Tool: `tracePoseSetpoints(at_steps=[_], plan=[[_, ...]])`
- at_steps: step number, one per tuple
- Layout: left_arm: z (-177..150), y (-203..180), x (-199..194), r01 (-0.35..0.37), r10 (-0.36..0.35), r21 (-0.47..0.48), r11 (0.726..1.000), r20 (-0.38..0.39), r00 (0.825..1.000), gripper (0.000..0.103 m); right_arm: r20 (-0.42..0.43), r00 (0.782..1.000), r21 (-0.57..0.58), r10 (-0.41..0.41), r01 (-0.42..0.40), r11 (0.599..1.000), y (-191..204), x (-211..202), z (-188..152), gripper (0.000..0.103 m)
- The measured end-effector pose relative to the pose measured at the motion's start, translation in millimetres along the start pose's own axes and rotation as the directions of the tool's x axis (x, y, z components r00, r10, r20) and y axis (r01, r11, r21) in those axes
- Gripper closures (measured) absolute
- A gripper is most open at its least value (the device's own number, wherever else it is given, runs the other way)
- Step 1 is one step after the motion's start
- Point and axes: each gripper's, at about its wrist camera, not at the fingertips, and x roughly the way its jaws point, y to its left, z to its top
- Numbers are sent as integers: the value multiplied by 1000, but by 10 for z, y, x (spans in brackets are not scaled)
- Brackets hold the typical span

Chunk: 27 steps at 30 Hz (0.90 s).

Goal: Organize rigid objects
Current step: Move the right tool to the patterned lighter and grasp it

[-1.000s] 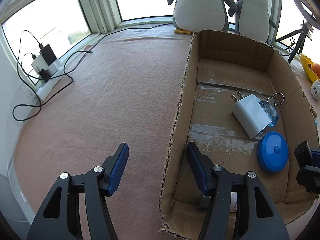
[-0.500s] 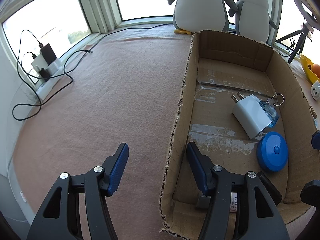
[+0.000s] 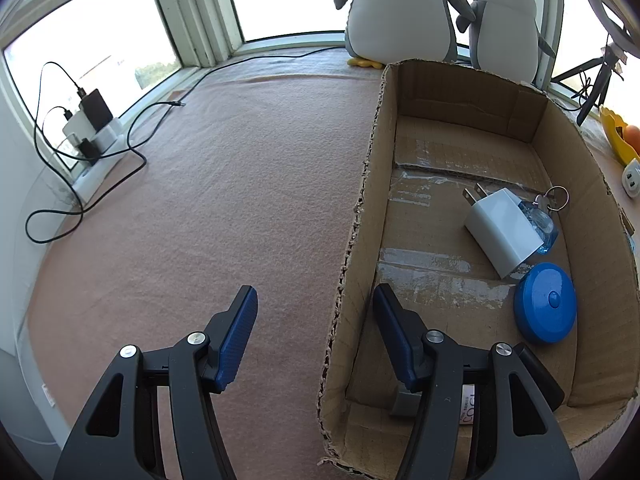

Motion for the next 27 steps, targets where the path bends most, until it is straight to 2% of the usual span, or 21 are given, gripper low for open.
tracePoseSetpoints(at_steps=[6,12,18,22,27], plan=[[0,-1,0,-1,1,1,1000,0,1000,43,-14,999,57,-48,49,997,-400,-20,1,47],[4,5,-2,-2,2,3,1000,0,1000,43,-59,994,82,-88,93,992,-736,146,-15,47],[4,6,-2,-3,3,2,1000,0,1000,43,-113,989,57,-91,98,994,-877,338,-16,47],[3,12,-2,-4,4,4,1000,0,1000,43,-145,987,59,-74,83,995,-933,464,-1,53],[3,13,-3,-4,4,4,1000,0,1000,43,-173,982,58,-74,85,995,-991,628,47,55]])
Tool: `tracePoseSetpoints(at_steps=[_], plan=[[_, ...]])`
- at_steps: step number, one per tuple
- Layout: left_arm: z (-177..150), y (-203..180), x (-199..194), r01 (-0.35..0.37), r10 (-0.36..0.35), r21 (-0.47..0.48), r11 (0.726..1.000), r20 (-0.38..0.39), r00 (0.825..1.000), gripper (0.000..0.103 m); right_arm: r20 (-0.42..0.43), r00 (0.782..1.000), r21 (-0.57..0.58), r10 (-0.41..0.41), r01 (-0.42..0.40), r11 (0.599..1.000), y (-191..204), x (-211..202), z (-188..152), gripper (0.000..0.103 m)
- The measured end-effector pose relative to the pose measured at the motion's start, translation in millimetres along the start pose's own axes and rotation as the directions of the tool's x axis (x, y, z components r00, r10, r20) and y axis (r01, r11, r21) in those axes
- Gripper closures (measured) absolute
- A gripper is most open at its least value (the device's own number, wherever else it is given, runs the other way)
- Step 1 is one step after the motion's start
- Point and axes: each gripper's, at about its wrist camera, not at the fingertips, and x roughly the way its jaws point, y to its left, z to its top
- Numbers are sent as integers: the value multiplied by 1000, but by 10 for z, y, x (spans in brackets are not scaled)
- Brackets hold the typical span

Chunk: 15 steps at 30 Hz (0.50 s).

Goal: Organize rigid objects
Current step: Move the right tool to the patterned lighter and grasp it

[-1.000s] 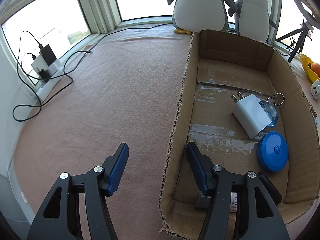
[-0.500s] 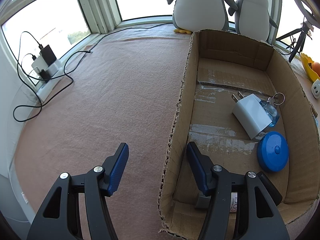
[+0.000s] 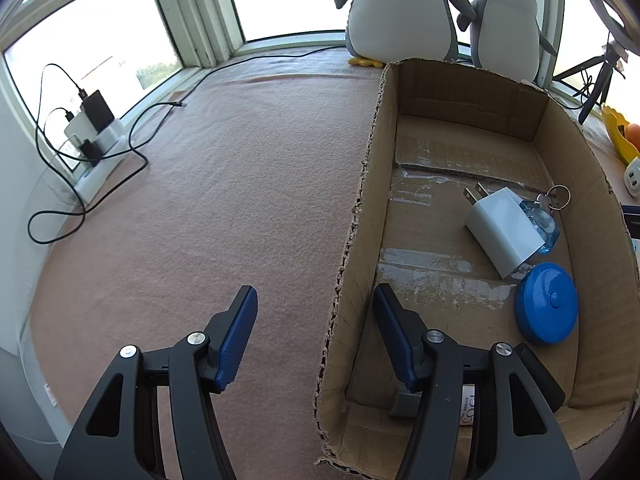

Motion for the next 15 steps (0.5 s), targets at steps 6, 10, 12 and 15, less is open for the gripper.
tracePoseSetpoints(at_steps=[6,10,12,15], plan=[[-1,0,0,1,-1,-1,1000,0,1000,43,-18,1000,11,10,-10,1000,-20,112,49,61],[0,-4,0,-1,1,1,1000,0,1000,43,-27,1000,8,9,-9,1000,-20,138,65,61],[0,-4,0,0,0,1,1000,0,1000,43,-32,999,9,7,-7,1000,-20,158,69,61],[-1,0,-1,0,0,2,1000,0,1000,43,-41,999,8,10,-10,1000,-8,200,74,63]])
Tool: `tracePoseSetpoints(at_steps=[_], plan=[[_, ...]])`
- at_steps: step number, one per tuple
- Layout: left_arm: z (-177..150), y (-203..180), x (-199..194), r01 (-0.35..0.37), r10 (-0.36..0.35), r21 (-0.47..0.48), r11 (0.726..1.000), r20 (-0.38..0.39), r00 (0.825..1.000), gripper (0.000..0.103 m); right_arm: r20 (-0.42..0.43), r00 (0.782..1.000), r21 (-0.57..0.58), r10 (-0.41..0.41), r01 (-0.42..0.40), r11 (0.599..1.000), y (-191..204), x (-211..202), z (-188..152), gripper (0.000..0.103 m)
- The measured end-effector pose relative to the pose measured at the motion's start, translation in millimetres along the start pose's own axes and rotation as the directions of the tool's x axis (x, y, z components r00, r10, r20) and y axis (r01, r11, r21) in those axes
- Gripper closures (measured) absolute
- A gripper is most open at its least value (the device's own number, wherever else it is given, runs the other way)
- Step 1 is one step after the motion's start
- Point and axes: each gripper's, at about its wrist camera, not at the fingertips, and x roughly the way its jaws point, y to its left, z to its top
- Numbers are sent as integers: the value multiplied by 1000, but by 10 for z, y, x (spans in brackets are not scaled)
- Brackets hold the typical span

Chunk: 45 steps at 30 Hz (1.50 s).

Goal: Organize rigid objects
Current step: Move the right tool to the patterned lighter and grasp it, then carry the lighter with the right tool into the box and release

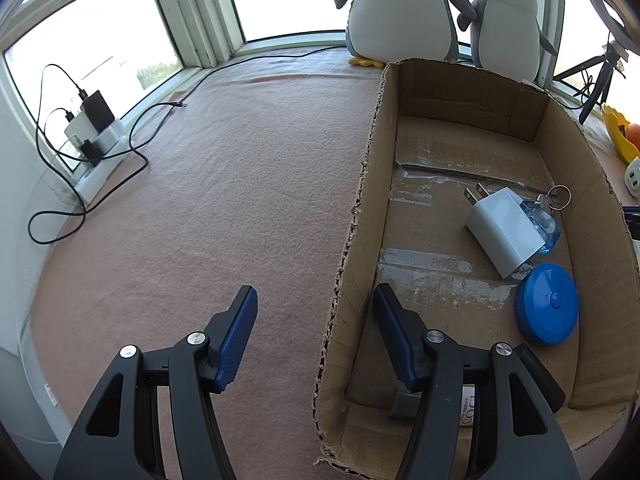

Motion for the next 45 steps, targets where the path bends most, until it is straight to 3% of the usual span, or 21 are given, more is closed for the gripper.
tracePoseSetpoints(at_steps=[9,13,21,32,45], plan=[[6,28,-4,0,0,-1,1000,1,1000,43,-10,999,-37,-40,39,999,103,46,3,71],[6,24,-4,0,0,-1,1000,0,1000,43,-15,997,-62,-74,73,995,144,49,-11,82],[6,25,-4,-1,1,-1,1000,0,1000,43,-3,994,-57,-108,108,993,189,40,-35,82],[0,36,0,-2,2,-1,1000,1,1000,43,54,996,25,-76,74,997,172,-191,-53,82],[0,35,0,-2,2,0,1000,2,1000,43,135,991,-36,10,-5,999,722,-590,61,82]])
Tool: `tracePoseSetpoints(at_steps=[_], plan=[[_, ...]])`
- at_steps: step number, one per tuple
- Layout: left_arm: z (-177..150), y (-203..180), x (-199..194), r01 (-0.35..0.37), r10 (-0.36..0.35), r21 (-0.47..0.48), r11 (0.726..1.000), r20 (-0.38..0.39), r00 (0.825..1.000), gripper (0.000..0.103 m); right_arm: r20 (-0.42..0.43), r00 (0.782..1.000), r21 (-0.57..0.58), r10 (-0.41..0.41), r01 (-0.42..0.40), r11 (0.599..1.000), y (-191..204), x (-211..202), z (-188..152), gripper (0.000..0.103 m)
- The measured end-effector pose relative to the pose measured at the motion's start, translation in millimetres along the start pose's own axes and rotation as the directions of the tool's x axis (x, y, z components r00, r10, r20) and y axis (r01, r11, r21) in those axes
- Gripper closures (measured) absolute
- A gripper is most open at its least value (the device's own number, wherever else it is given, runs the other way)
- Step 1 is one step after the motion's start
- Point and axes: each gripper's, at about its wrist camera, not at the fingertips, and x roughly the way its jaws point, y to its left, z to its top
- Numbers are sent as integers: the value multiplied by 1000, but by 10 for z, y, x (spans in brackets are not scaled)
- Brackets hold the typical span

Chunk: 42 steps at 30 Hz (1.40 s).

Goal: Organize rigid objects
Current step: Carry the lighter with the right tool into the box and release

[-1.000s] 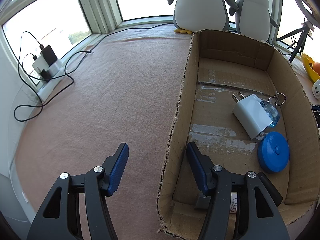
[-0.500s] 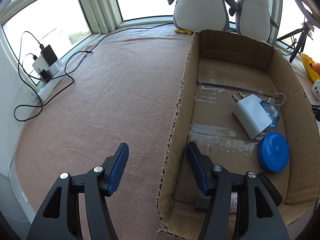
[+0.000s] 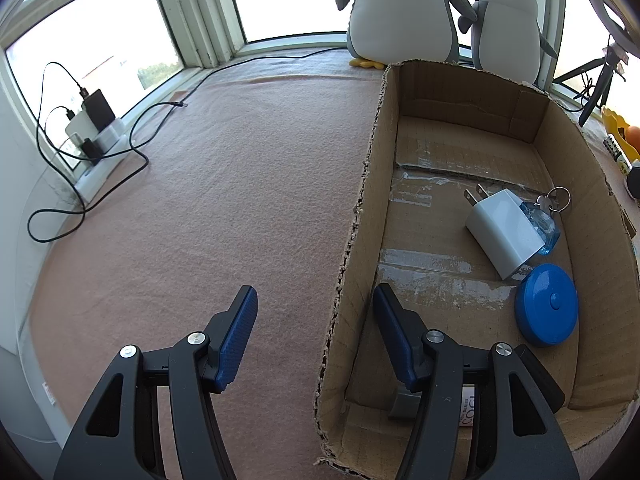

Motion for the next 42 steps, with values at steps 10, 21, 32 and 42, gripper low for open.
tracePoseSetpoints(at_steps=[10,21,32,42], plan=[[3,-1,1,-1,1,2,1000,0,1000,43,-3,998,-48,58,-58,997,399,42,70,82],[5,-4,2,-2,2,2,1000,0,1000,43,-33,998,-90,53,-56,994,657,250,50,82],[9,-5,4,-2,2,0,1000,0,1000,43,-62,997,-122,50,-58,991,826,421,52,82],[12,-8,6,-2,2,0,1000,1,1000,43,-67,995,-129,68,-76,989,856,418,38,80]])
